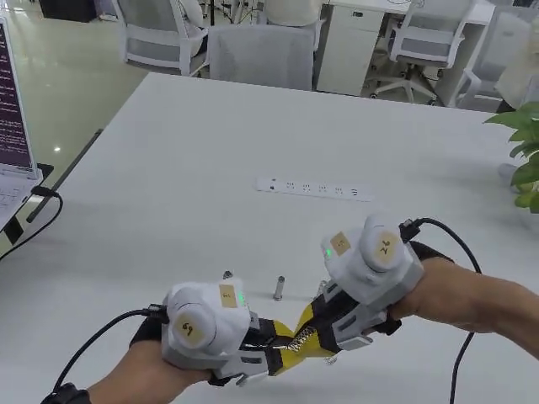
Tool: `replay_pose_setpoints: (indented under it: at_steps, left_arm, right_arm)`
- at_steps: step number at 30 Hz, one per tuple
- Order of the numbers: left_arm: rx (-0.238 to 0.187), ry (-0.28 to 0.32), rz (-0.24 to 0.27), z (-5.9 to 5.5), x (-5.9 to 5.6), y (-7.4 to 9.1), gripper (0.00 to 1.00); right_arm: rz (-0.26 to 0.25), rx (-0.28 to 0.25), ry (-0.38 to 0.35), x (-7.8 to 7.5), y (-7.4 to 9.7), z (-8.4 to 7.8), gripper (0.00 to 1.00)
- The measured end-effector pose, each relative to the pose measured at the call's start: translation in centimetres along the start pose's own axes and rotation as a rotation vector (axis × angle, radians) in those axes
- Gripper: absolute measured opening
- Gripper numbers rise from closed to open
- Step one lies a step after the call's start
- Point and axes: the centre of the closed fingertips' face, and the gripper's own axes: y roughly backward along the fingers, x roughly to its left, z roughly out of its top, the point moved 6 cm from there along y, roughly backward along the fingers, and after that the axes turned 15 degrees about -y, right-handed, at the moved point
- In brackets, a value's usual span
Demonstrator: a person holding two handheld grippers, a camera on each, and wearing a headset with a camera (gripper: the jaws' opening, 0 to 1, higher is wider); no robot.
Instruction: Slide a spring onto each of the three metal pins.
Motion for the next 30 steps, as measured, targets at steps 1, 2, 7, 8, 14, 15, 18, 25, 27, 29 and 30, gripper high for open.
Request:
replay_pose_setpoints:
  at_steps: [1,2,7,8,14,15,18,25,27,29,30]
  left_arm:
    - [-0.001,0.003,0.001,0.00,-0.01,-0.01,0.01]
    - [-0.001,0.007,0.001,-0.01,0.00,-0.03,0.01]
    - [-0.005,0.015,-0.004,0.07,0.01,-0.06,0.01]
    - [-0.005,0.015,-0.004,0.09,0.01,-0.07,0.01]
    - [-0.005,0.016,-0.010,0.10,0.00,-0.06,0.01]
    - [-0.004,0.015,-0.011,0.10,-0.01,-0.05,0.01]
    - [-0.002,0.018,-0.010,0.00,0.03,-0.06,0.01]
    - [0.001,0.023,-0.011,-0.14,-0.02,-0.13,0.02]
    - [0.004,0.027,-0.007,-0.26,-0.06,-0.18,0.02]
    - [0.006,0.031,-0.012,-0.41,-0.17,-0.26,0.02]
    - [0.009,0.030,-0.011,-0.46,-0.23,-0.29,0.02]
  right_arm:
    - [-0.004,0.000,0.001,0.01,0.00,-0.03,0.09]
    - [-0.006,0.000,0.000,-0.02,-0.01,-0.04,0.09]
    - [-0.017,-0.005,0.000,-0.04,0.10,-0.08,0.10]
    - [-0.017,-0.005,0.002,-0.01,0.10,-0.10,0.10]
    - [-0.018,-0.005,0.025,0.08,0.12,0.00,0.09]
    - [-0.017,-0.005,0.028,0.09,0.11,0.01,0.09]
    - [-0.023,-0.002,0.035,0.11,0.02,0.05,0.08]
    - [-0.022,-0.002,0.031,0.05,-0.12,-0.05,0.08]
    - [-0.025,-0.002,0.030,-0.01,-0.25,-0.13,0.08]
    - [-0.024,0.003,0.028,0.04,-0.43,-0.23,0.08]
    - [-0.026,0.004,0.030,0.07,-0.52,-0.28,0.08]
